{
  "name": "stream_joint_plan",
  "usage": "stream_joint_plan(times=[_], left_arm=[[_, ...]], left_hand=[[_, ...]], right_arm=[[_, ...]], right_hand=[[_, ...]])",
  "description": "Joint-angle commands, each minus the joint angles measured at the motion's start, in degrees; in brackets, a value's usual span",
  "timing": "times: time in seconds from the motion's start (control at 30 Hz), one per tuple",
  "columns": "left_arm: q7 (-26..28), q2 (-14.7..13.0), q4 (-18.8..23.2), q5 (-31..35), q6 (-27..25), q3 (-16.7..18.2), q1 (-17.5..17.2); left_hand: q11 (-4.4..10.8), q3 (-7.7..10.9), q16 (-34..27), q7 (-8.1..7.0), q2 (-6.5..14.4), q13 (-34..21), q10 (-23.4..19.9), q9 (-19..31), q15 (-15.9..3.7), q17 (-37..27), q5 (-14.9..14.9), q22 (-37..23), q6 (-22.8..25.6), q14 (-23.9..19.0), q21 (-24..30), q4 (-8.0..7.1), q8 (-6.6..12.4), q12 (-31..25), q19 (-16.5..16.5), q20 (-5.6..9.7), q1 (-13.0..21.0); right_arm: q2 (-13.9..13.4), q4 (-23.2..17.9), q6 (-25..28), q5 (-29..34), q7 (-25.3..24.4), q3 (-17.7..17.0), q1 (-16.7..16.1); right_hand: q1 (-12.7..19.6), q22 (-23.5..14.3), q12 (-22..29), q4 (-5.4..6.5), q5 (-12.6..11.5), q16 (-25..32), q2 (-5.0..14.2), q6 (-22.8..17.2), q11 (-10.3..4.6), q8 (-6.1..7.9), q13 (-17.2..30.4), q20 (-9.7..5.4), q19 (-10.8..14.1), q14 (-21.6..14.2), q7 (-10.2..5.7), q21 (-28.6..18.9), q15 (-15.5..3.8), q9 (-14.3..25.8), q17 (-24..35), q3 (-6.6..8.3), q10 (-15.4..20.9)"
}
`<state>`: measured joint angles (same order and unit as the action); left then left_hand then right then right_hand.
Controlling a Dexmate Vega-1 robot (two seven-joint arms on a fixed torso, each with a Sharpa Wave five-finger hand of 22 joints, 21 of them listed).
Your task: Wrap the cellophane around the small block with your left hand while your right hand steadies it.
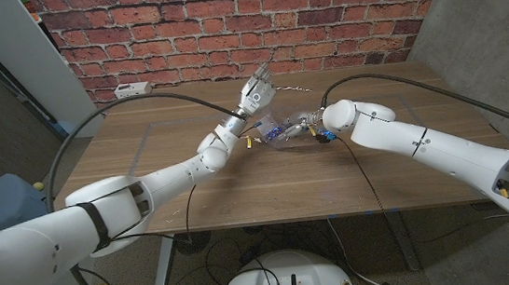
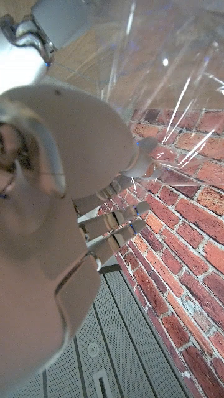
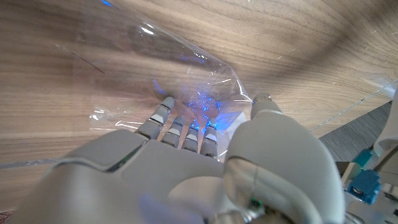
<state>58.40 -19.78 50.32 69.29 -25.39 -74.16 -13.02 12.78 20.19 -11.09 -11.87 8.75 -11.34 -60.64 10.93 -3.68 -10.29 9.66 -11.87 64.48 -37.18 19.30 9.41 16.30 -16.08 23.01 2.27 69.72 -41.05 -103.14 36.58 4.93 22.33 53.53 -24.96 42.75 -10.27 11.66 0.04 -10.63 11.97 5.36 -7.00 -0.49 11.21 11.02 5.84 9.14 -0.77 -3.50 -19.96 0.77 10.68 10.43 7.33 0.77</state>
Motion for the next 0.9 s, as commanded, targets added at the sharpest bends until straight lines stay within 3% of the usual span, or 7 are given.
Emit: stream_joint_plan(times=[0.03, 0.37, 0.57, 0.63, 0.67, 0.8, 0.9], left_arm=[[5.60, 4.05, -7.36, -2.08, 9.21, -3.77, 3.70], [5.60, 3.91, -6.23, 0.54, 12.87, -2.93, 3.03], [5.60, 3.72, -5.47, 2.20, 13.44, -1.47, 2.35], [5.60, 3.47, -4.83, 2.78, 13.39, -1.15, 2.14], [5.60, 3.37, -4.50, 3.01, 13.40, -0.89, 1.98], [5.60, 2.94, -3.46, 3.55, 13.45, -0.61, 1.75], [5.60, 2.82, -3.24, 3.82, 13.52, -0.80, 1.84]], left_hand=[[-0.13, -0.12, -0.03, -0.09, 0.09, -0.05, -0.41, 0.17, -9.90, -0.07, 0.36, -0.14, 0.34, -0.61, 0.42, -0.04, -0.16, 0.15, 0.03, 0.91, 0.62], [-0.15, -0.28, 0.07, -0.10, 0.09, -0.06, -0.50, 0.19, -9.91, -0.06, 0.38, -0.15, 0.48, -0.65, 0.51, -0.06, -0.20, 0.31, 0.01, 0.91, 0.73], [-0.16, -0.35, 0.11, -0.08, 0.13, -0.07, -0.57, 0.21, -9.92, -0.06, 0.39, -0.16, 0.58, -0.66, 0.51, -0.11, -0.20, 0.37, -0.08, 0.80, 0.76], [-0.18, -0.39, 0.13, -0.08, 0.16, -0.07, -0.61, 0.22, -9.94, -0.06, 0.41, -0.16, 0.65, -0.68, 0.54, -0.12, -0.20, 0.41, -0.08, 0.84, 0.80], [-0.18, -0.41, 0.15, -0.08, 0.15, -0.08, -0.64, 0.22, -9.94, -0.06, 0.41, -0.17, 0.66, -0.67, 0.55, -0.12, -0.21, 0.43, -0.09, 0.83, 0.82], [-0.15, -0.47, 0.18, -0.06, 0.13, -0.09, -0.71, 0.22, -9.93, -0.06, 0.43, -0.17, 0.66, -0.69, 0.57, -0.11, -0.24, 0.46, -0.14, 0.83, 0.88], [-0.14, -0.50, 0.18, -0.07, 0.16, -0.10, -0.81, 0.23, -9.95, -0.07, 0.45, -0.17, 0.65, -0.75, 0.59, -0.10, -0.28, 0.50, -0.17, 0.81, 0.97]], right_arm=[[-1.67, -0.73, 0.22, -4.16, -0.47, -3.52, -1.57], [-5.13, -2.48, -6.38, -14.60, -8.18, -14.18, -10.76], [-6.44, -2.35, -14.18, -19.76, -13.96, -19.95, -17.42], [-6.78, -2.39, -16.27, -20.75, -15.64, -21.27, -19.18], [-6.88, -2.10, -17.92, -21.36, -16.37, -22.03, -20.16], [-7.79, -3.31, -19.67, -20.79, -21.09, -23.74, -23.12], [-8.70, -5.52, -18.19, -19.23, -25.20, -24.58, -24.90]], right_hand=[[-1.98, -0.14, -0.46, 0.32, -0.22, -0.37, -2.58, 1.46, -0.07, -0.53, 0.16, 1.17, 0.53, 0.60, -0.06, 0.59, 0.73, 0.08, 0.31, -1.88, -1.36], [-9.25, -0.31, -0.23, 2.62, -3.10, 0.58, -9.00, 2.34, 1.46, -0.24, 0.29, 3.80, 3.32, -1.61, 0.88, 0.77, 1.91, 0.29, 0.86, -8.14, -1.51], [-13.81, -0.51, 0.61, 5.00, -5.33, 1.45, -9.47, -0.30, 2.29, 0.69, 0.41, 6.36, 5.11, -4.15, 1.21, 0.80, 2.45, 0.38, 1.34, -10.89, 1.07], [-10.27, -0.44, 0.32, 4.45, -6.00, 1.19, -1.32, -1.78, 2.49, 0.79, 0.41, 6.36, 3.49, -4.00, 1.19, 2.36, 2.53, 0.28, 1.31, -6.86, 1.50], [-6.63, -0.40, 0.46, 2.29, -4.62, 0.93, 2.07, -2.89, 2.65, 0.82, 0.37, 6.44, 2.95, -4.20, 1.39, 3.22, 2.67, 0.21, 0.99, -4.05, 2.66], [4.64, -0.41, 0.69, -6.60, -4.42, 0.43, 5.23, -8.20, 1.98, 1.28, 0.33, 6.23, 2.55, -5.26, 0.75, 4.98, 1.81, 0.12, 0.67, 5.62, 5.97], [8.61, -0.37, 0.63, -9.13, -6.01, 0.54, 5.58, -8.82, 1.44, 0.77, 0.36, 4.26, 3.58, -6.18, 0.46, 5.06, 0.11, 0.14, 0.84, 10.25, 7.05]])
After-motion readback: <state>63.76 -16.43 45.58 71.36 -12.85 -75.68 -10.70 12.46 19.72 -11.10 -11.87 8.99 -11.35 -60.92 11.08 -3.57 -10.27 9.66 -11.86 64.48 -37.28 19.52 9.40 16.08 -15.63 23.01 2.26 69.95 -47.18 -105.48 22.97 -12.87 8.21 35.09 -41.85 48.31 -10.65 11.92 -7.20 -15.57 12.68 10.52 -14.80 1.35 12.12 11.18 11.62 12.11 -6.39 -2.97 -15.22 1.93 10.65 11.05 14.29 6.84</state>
